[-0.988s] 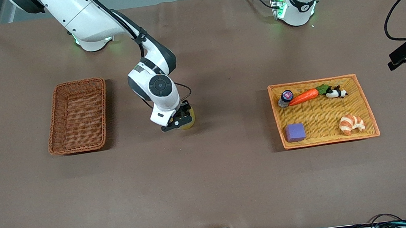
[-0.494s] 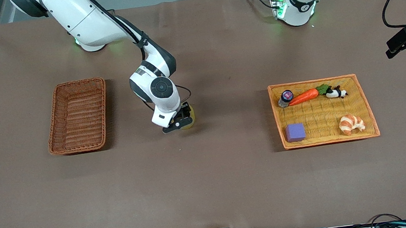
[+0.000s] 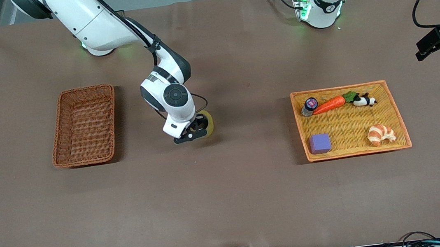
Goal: Move tape to another basket
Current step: 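Carry the tape roll with the right gripper over the wicker basket, then lower the tape into the basket and open the right gripper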
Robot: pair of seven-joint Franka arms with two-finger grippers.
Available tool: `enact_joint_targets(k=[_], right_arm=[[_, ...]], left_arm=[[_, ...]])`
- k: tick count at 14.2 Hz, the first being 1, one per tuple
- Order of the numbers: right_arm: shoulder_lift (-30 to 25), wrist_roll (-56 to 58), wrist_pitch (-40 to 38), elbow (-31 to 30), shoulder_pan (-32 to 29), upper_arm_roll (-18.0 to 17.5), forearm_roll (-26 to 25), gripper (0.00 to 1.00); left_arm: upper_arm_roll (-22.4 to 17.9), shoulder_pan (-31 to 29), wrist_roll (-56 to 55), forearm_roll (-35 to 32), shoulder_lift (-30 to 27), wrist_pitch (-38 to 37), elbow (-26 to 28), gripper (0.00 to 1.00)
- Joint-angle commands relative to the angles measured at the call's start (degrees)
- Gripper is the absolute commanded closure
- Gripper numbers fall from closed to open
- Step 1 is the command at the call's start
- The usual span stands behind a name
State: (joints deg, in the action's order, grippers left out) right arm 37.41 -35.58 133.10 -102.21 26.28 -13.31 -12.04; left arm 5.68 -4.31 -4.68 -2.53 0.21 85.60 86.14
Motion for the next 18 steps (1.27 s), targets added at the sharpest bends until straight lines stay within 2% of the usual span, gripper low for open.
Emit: enact_joint_targets(k=[1, 4, 6, 7, 10, 13, 14, 16, 18], right_arm=[[-1.3, -3.3, -6.6, 3.1, -1.4, -0.9, -1.2, 1.0], [-9.3, -3.5, -17.7, 5.5, -9.3, -6.1, -0.7, 1.0], [-15.1, -1.4, -23.2, 5.3, -12.3, -5.9, 1.5, 1.0], [-17.7, 2.2, -25.4, 5.0, -13.3, -4.3, 3.1, 1.0], [-23.8, 19.4, -33.0, 4.6, -13.4, 6.2, 6.6, 1.0], [-28.0, 36.8, -33.0, -1.7, -13.4, 16.8, 6.9, 1.0], [-28.9, 39.8, -32.7, -3.6, -13.4, 19.2, 7.2, 1.0], [-30.4, 46.6, -28.9, -8.7, -13.5, 23.7, 7.6, 1.0], [-33.0, 52.4, -20.2, -17.4, -13.5, 27.7, 7.7, 1.0]], left_arm=[[0.6, -0.2, 0.5, 1.9, -0.9, 2.3, 1.3, 0.0], [0.8, 0.0, 0.5, 2.6, -0.9, 2.6, 1.4, 0.0], [0.8, 0.2, 0.5, 2.6, -0.8, 2.7, 1.4, 0.0], [0.8, 0.3, 0.5, 2.6, -0.8, 2.7, 1.3, 0.0], [0.8, 0.4, -0.2, 2.3, -0.9, 2.7, 1.3, 0.0], [0.8, 0.4, -0.4, 1.7, -0.8, 2.9, 1.2, 0.0], [0.8, 0.4, -0.6, 1.7, -0.9, 2.8, 1.2, 0.0], [1.0, 0.4, -0.8, 1.7, -1.3, 2.2, 1.3, 0.0], [2.0, 0.4, -0.7, 1.7, -1.6, 1.2, 1.2, 0.0]])
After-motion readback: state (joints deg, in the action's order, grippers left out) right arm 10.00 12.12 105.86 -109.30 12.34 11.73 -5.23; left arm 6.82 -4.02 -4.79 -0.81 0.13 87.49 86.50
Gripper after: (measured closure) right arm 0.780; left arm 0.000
